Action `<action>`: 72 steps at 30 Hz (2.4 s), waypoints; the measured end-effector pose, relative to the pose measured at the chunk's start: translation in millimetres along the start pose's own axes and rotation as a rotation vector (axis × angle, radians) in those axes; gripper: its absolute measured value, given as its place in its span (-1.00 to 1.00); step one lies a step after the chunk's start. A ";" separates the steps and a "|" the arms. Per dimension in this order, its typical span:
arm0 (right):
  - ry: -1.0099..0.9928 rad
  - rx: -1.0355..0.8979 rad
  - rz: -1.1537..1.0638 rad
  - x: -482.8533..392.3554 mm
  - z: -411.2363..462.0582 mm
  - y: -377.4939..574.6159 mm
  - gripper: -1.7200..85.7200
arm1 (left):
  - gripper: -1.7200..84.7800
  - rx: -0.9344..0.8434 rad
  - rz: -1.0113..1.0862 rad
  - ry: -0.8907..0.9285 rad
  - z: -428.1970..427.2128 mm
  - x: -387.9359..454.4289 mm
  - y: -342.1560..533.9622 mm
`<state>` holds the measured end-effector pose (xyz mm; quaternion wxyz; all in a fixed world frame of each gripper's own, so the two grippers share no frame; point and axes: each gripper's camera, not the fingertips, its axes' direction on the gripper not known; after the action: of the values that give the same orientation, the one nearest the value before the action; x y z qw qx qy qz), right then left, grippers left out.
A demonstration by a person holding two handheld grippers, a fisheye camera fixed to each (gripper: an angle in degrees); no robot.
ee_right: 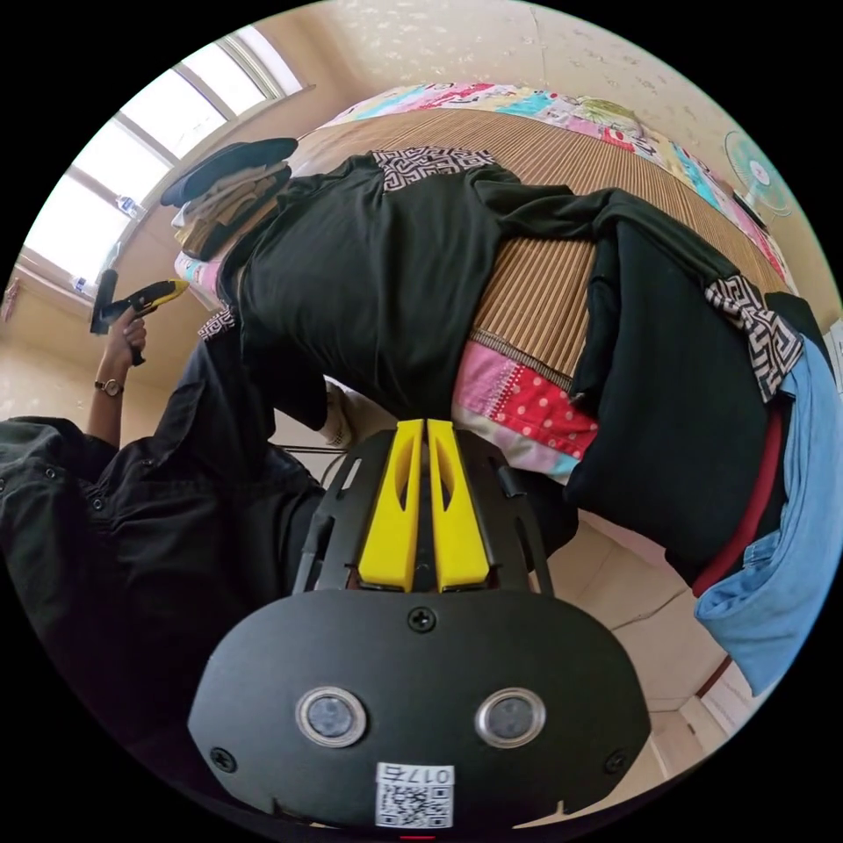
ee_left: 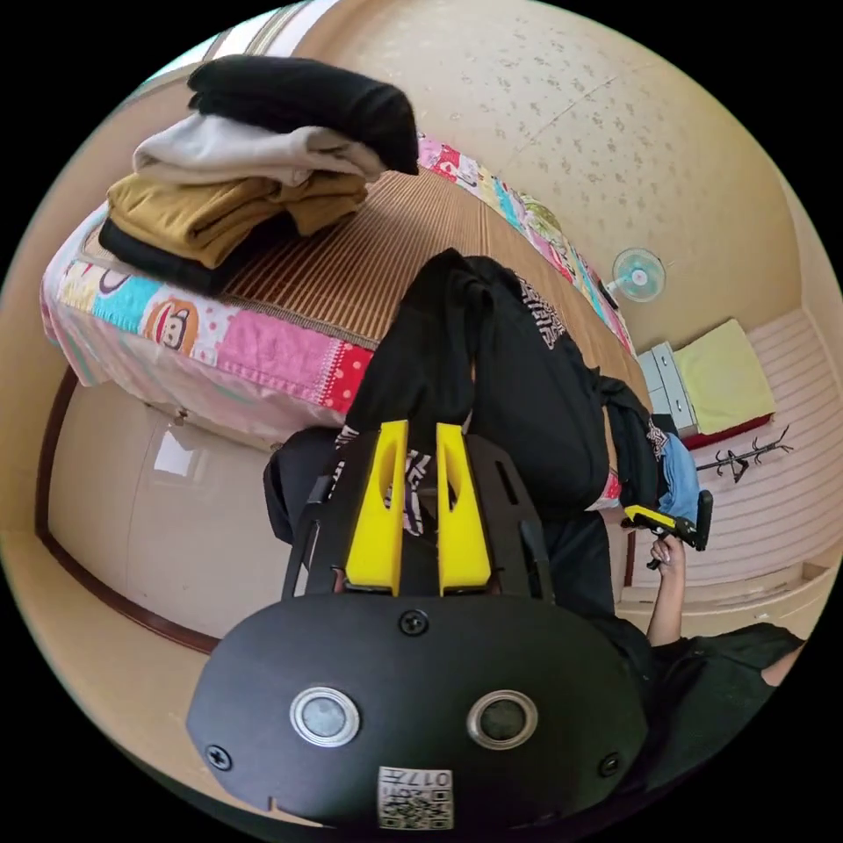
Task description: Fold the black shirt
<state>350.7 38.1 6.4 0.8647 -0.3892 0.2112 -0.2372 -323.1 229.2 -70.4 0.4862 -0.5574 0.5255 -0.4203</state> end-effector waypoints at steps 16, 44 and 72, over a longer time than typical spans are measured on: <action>-0.255 0.105 -0.257 -116.2 31.2 -36.2 -0.93 | -0.96 -0.077 -0.164 0.180 34.4 -106.1 48.9; -0.321 0.271 -0.915 -424.8 91.7 -35.1 -0.73 | -0.98 0.069 -0.131 0.401 -35.8 -114.1 91.4; 0.271 0.996 -0.893 -609.0 16.4 -9.9 -0.90 | -0.97 0.425 -0.002 0.602 -182.8 -70.8 66.2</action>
<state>-128.9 391.7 134.0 0.7258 0.0387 0.0025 -0.6868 -520.6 283.0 -100.7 0.4143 -0.2960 0.5455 -0.6657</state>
